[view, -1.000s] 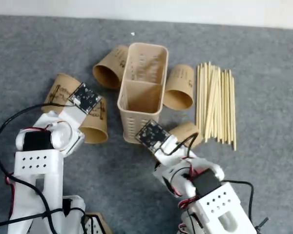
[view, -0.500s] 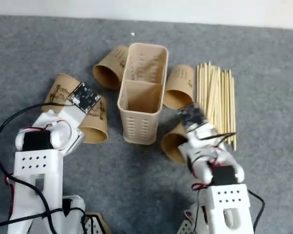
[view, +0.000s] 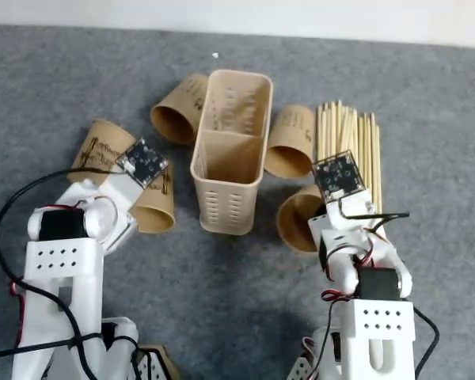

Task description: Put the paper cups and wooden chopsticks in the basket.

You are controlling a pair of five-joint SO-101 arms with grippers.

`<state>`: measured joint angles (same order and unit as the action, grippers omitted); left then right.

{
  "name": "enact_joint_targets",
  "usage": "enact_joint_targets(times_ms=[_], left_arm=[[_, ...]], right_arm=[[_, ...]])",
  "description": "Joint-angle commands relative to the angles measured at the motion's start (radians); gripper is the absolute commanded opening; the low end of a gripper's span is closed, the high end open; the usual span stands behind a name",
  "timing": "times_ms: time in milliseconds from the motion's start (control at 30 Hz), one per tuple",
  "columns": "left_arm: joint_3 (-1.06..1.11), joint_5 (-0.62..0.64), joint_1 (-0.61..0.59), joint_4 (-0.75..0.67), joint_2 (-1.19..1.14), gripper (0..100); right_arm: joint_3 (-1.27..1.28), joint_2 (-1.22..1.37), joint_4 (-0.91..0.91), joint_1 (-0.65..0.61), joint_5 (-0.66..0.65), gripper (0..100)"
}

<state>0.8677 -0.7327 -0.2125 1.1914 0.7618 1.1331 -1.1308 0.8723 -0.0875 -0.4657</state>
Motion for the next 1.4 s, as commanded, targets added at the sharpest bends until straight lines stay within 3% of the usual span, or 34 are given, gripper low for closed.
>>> enact_joint_targets(times_ms=[0, 100, 300, 467, 567, 700, 767, 900, 1167, 1267, 1367], left_arm=[[-0.002, -0.011, 0.005, -0.005, 0.007, 22], [0.047, -0.011, 0.005, -0.077, -0.001, 22], [0.157, -0.003, 0.004, -0.465, -0.136, 22], [0.143, 0.114, -0.021, -0.760, -0.262, 22], [0.099, 0.141, -0.013, -0.793, -0.269, 19], [0.038, 0.141, 0.039, -0.793, -0.274, 2], [0.021, 0.143, 0.067, -0.792, -0.274, 1], [-0.062, 0.144, 0.105, -0.675, -0.269, 0], [-0.628, 0.278, 0.087, -0.155, -0.274, 0], [-0.938, 0.364, 0.163, 0.044, -0.283, 0], [-1.260, 0.446, 0.317, 0.238, -0.371, 0]], right_arm=[[-0.041, -0.001, -0.013, 0.010, -0.009, 1.9], [-0.044, -0.005, -0.025, 0.044, -0.012, 0.5], [-0.042, -0.005, -0.042, 0.079, -0.008, 0.5], [-0.039, -0.007, -0.041, 0.079, -0.008, 0.5], [-0.038, -0.007, -0.042, 0.079, -0.008, 0.5], [-0.035, -0.007, -0.042, 0.079, -0.008, 0.5], [-0.035, -0.007, -0.042, 0.079, -0.008, 0.5], [-0.036, -0.007, -0.042, 0.079, -0.008, 0.5], [-0.041, -0.007, -0.041, 0.079, -0.005, 0.5], [-0.041, -0.004, -0.041, 0.079, 0.069, 0.5], [-0.041, -0.002, -0.039, 0.079, 0.132, 0.5]])
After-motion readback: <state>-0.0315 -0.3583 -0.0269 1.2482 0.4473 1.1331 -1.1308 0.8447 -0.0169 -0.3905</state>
